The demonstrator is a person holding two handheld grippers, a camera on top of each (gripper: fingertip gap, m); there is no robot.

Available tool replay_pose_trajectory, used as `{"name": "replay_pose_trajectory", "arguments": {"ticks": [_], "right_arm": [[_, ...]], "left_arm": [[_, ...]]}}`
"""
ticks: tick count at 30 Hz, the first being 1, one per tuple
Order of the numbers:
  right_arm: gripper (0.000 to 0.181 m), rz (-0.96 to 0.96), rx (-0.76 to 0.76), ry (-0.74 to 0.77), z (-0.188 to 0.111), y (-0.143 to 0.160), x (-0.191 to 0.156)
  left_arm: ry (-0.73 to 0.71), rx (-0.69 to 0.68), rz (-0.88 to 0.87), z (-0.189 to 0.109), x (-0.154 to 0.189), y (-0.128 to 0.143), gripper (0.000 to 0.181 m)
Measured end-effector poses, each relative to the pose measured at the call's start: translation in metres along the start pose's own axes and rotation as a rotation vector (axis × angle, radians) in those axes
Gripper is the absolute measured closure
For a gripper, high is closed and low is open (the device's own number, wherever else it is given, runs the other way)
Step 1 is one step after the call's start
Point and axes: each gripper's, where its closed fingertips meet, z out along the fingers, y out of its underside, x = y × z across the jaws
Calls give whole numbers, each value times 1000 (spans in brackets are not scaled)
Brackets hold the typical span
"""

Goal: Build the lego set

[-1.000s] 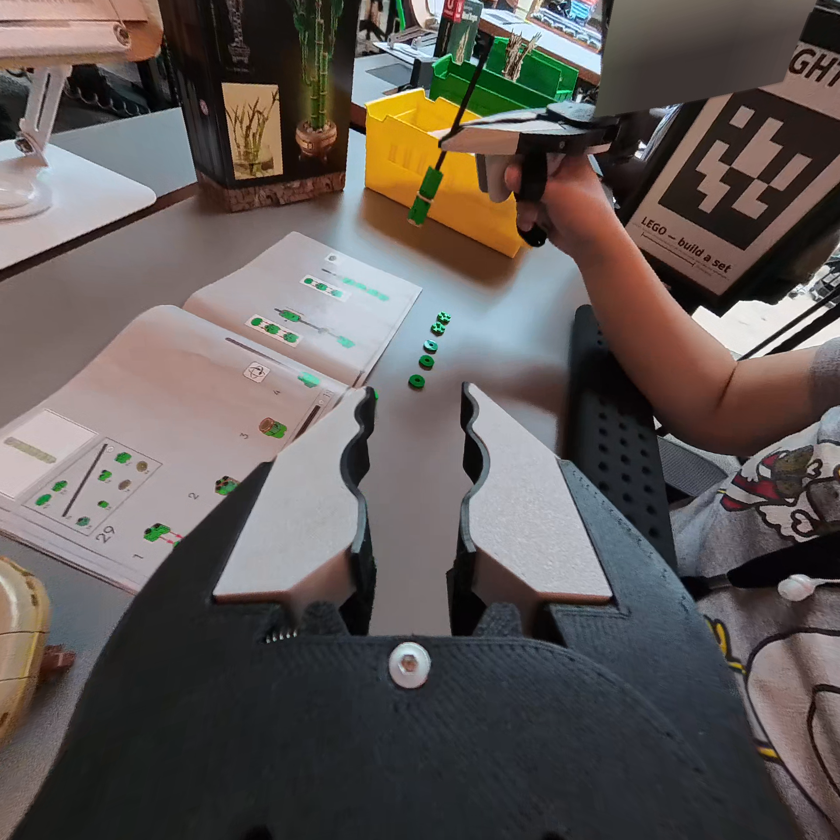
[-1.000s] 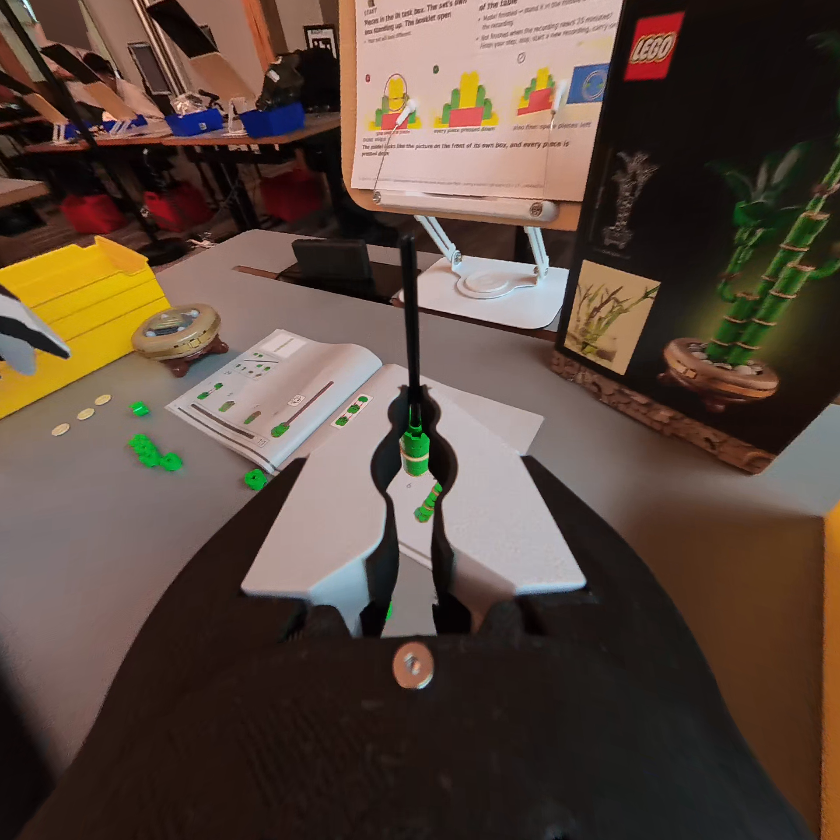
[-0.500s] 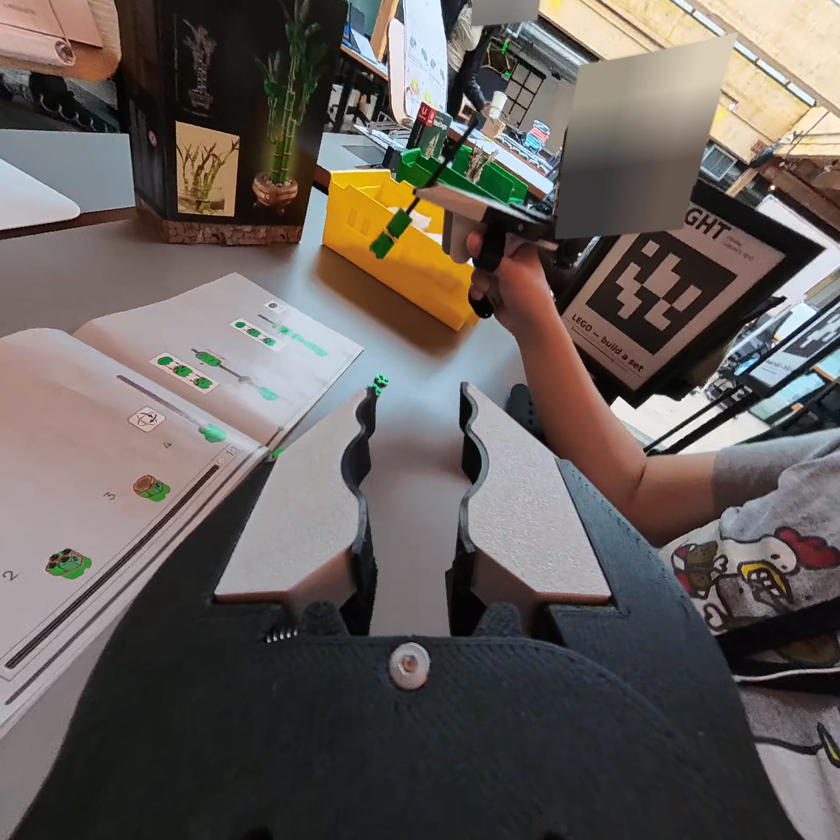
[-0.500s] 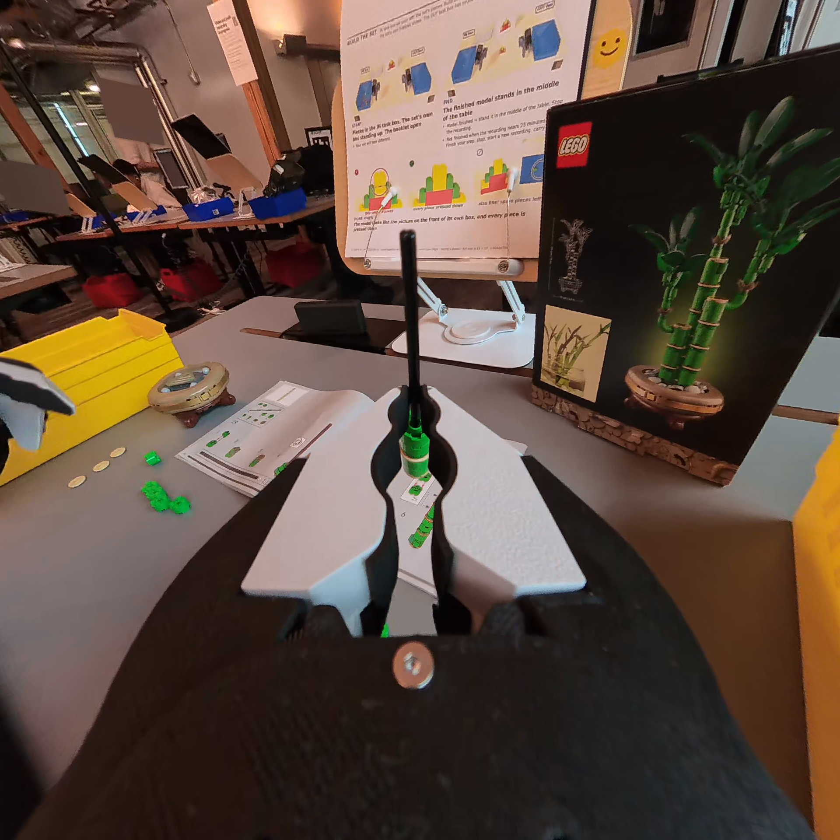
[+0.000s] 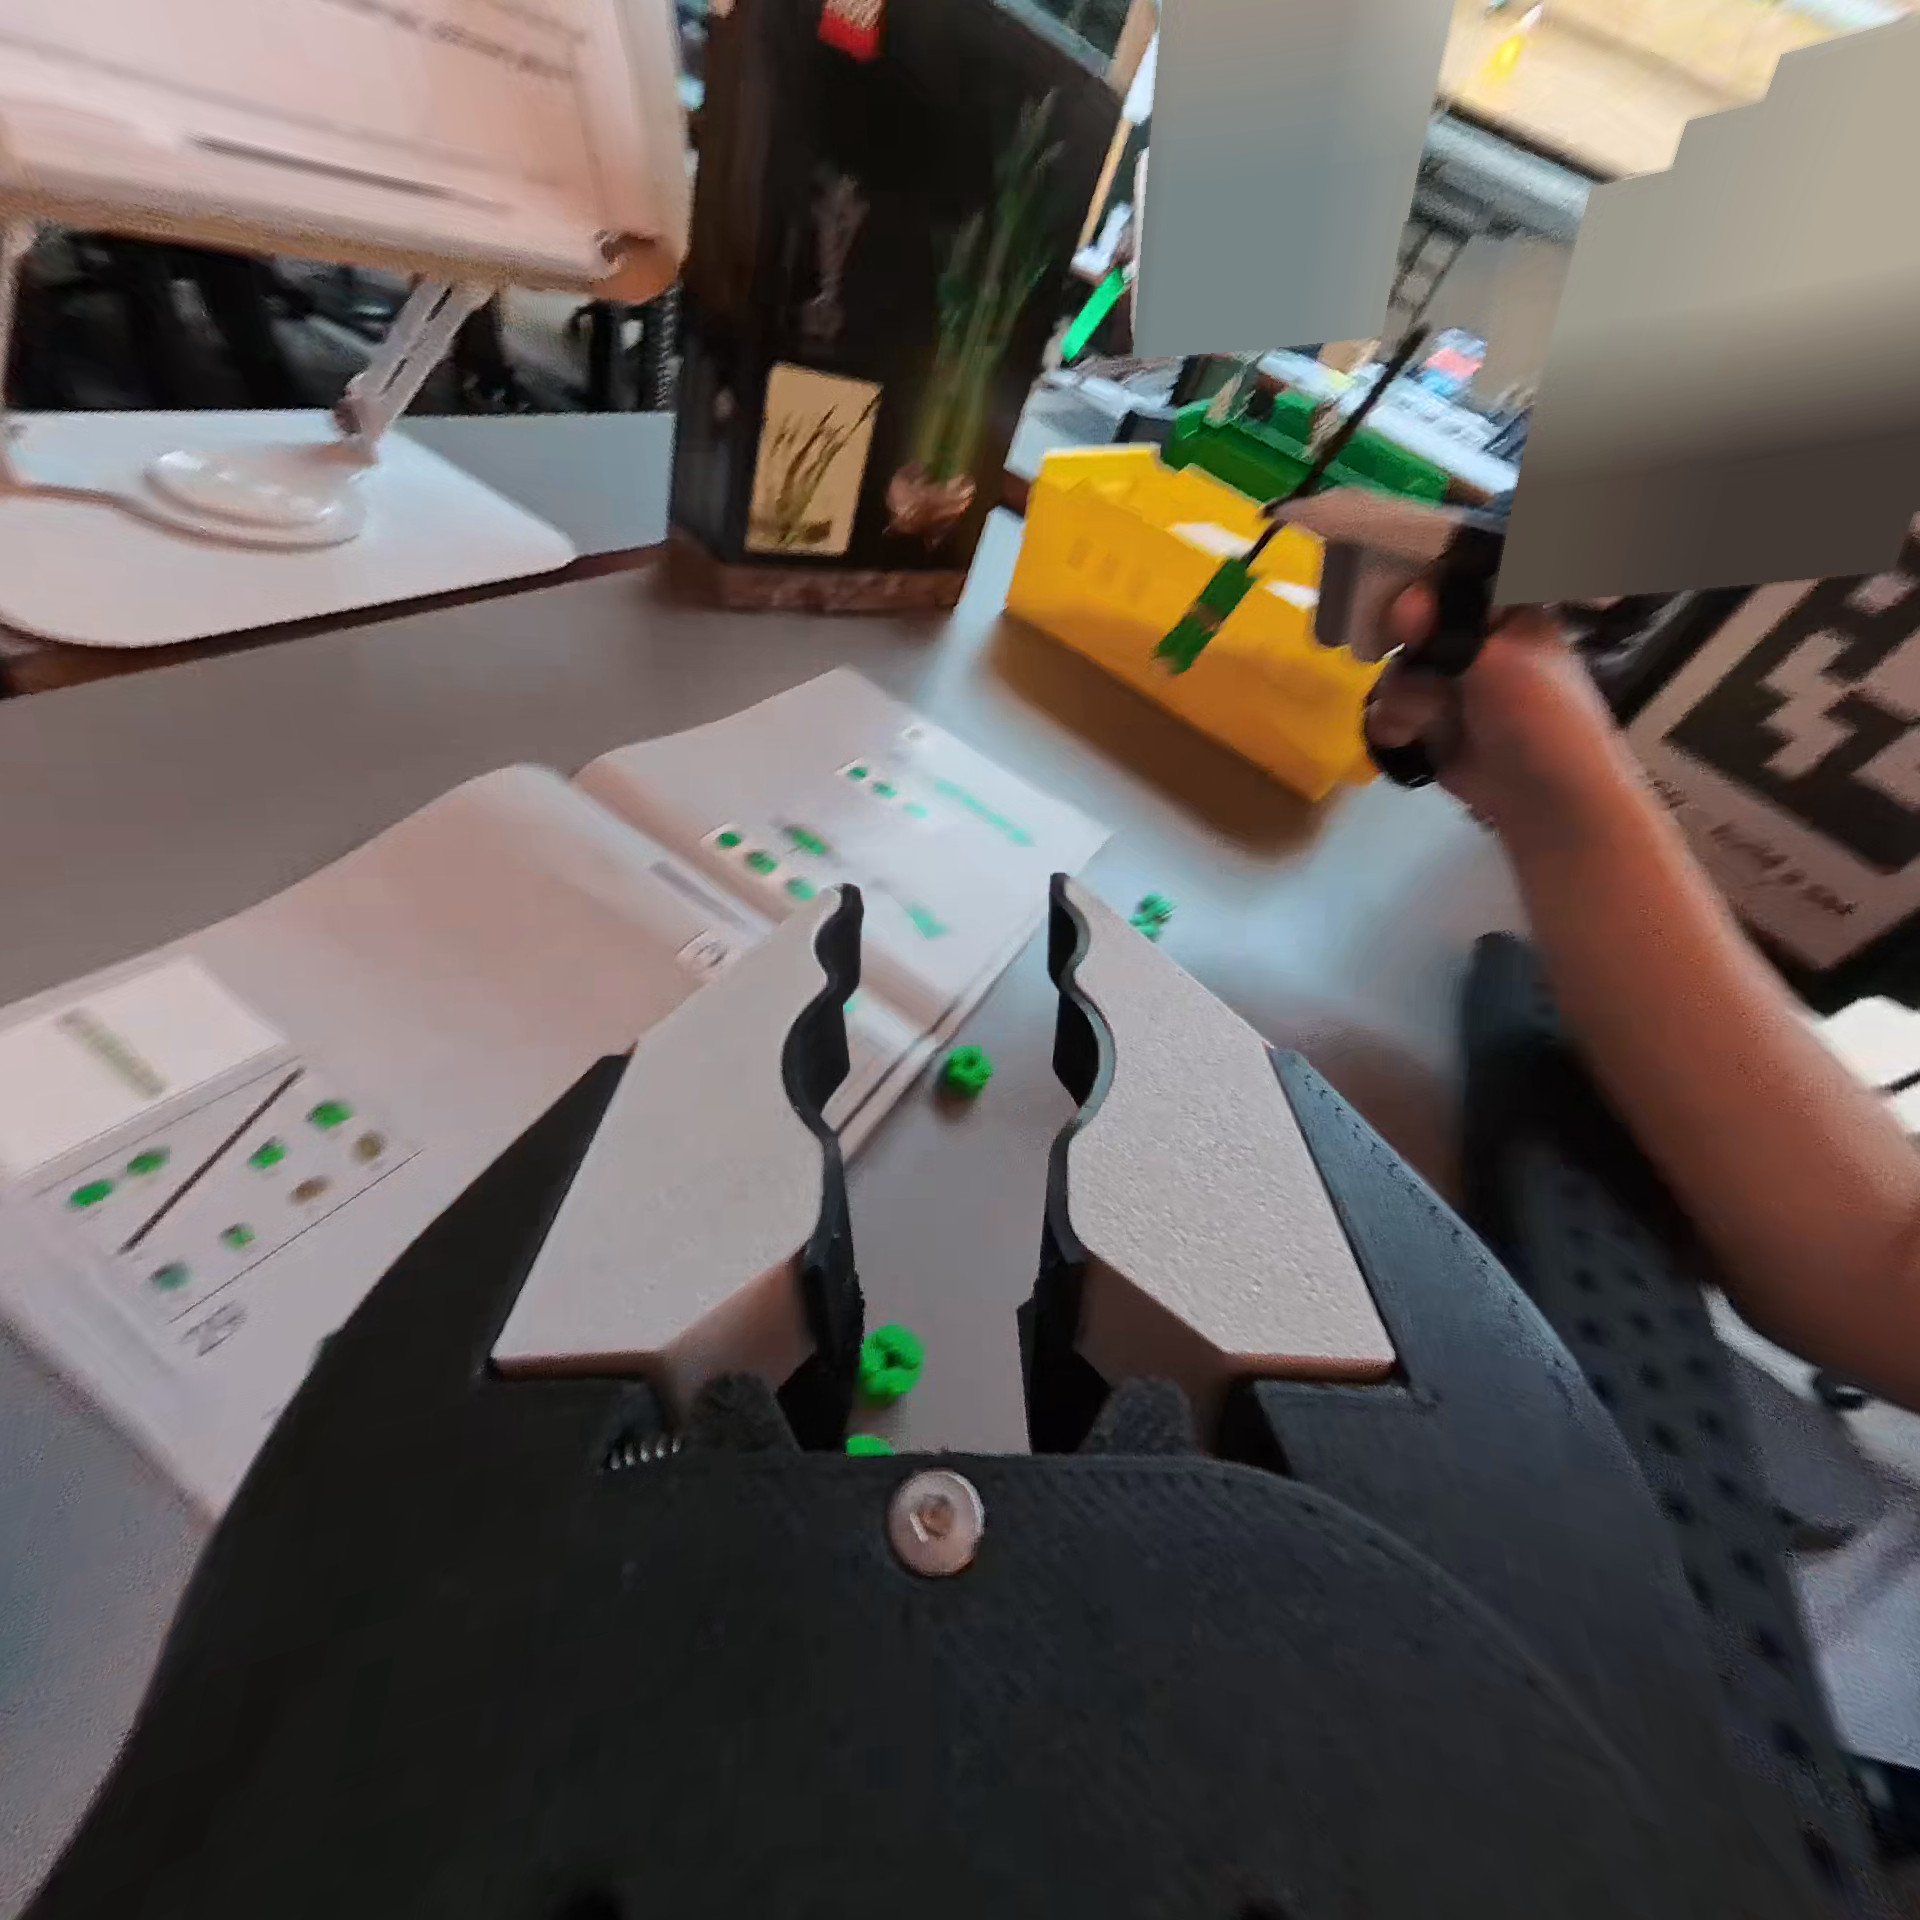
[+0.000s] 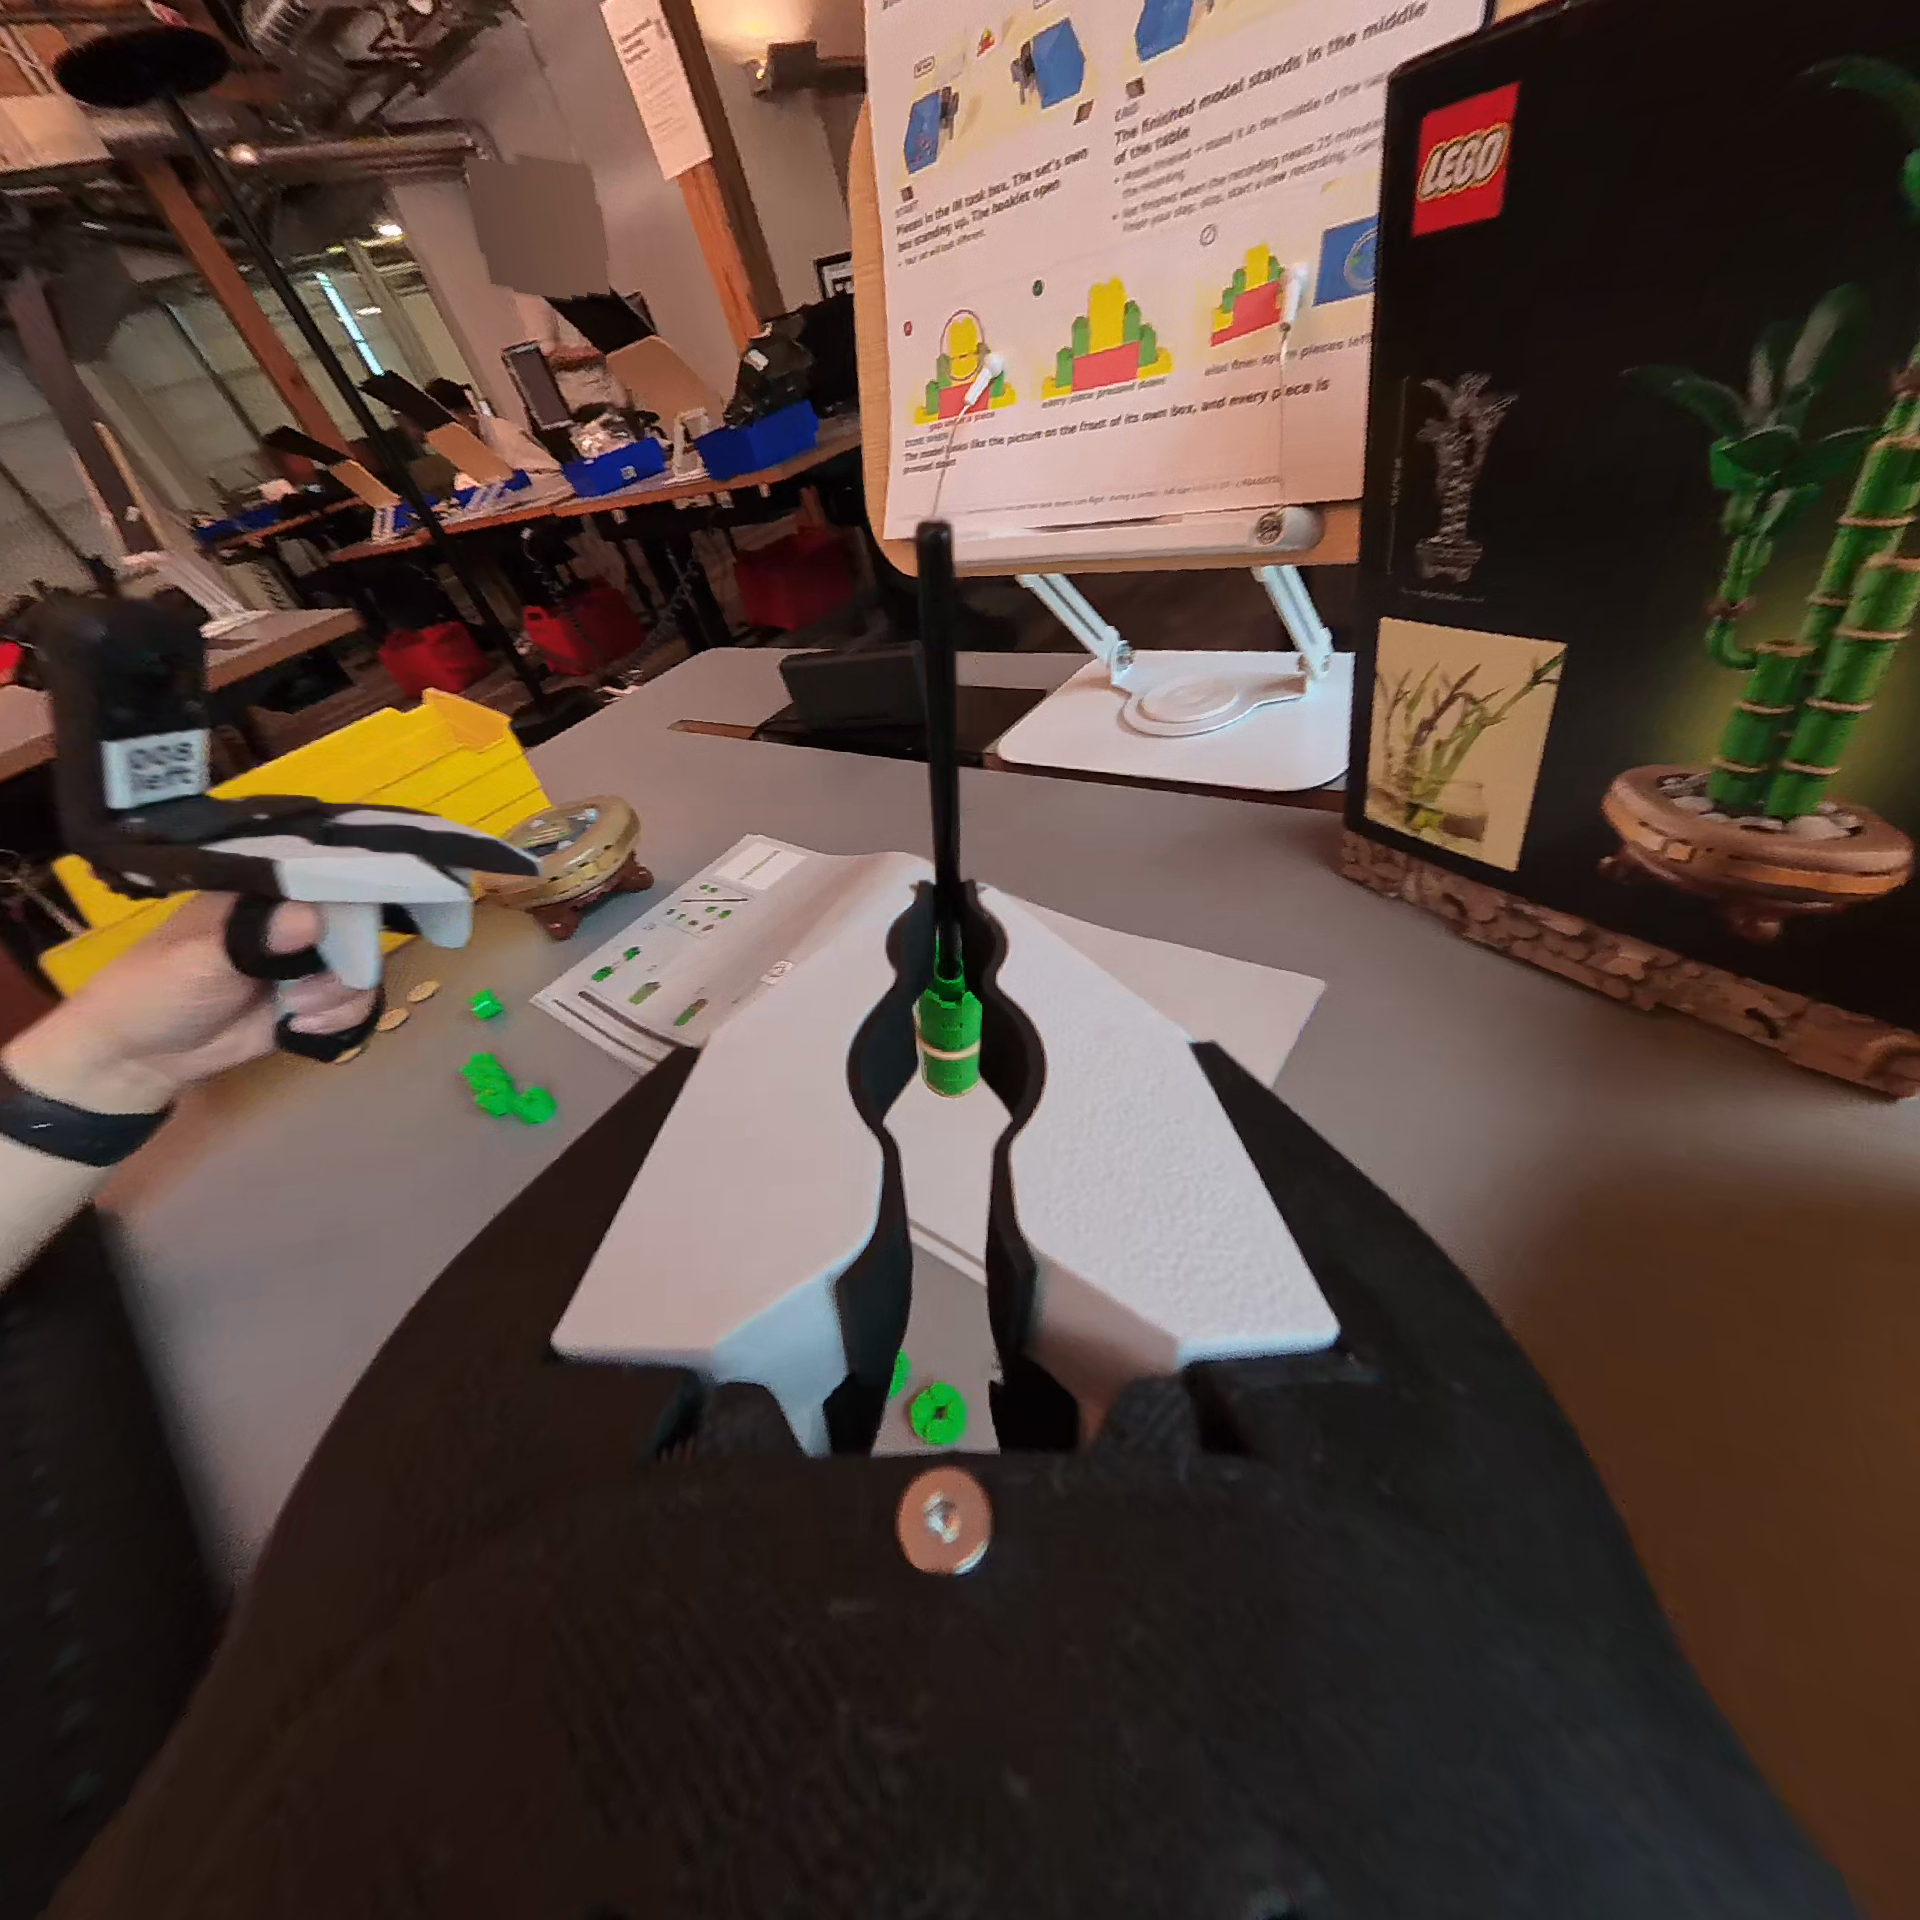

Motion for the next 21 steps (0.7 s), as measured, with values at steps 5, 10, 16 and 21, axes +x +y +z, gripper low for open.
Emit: {"name": "replay_pose_trajectory", "arguments": {"ticks": [5, 10, 16, 21], "right_arm": [[178, 4, -23, -180, 21, -5, -38], [178, -78, -131, -261, 49, -14, -65], [178, -96, -185, -388, 80, 11, -96], [178, 61, -204, -549, 89, 53, -131]], "left_arm": [[-51, -22, 87, 3, -13, 7, 148], [-67, -44, 99, 3, -17, 10, 147], [-140, -51, 155, -4, -28, 8, 144], [-218, -61, 221, -11, -35, 4, 141]]}}
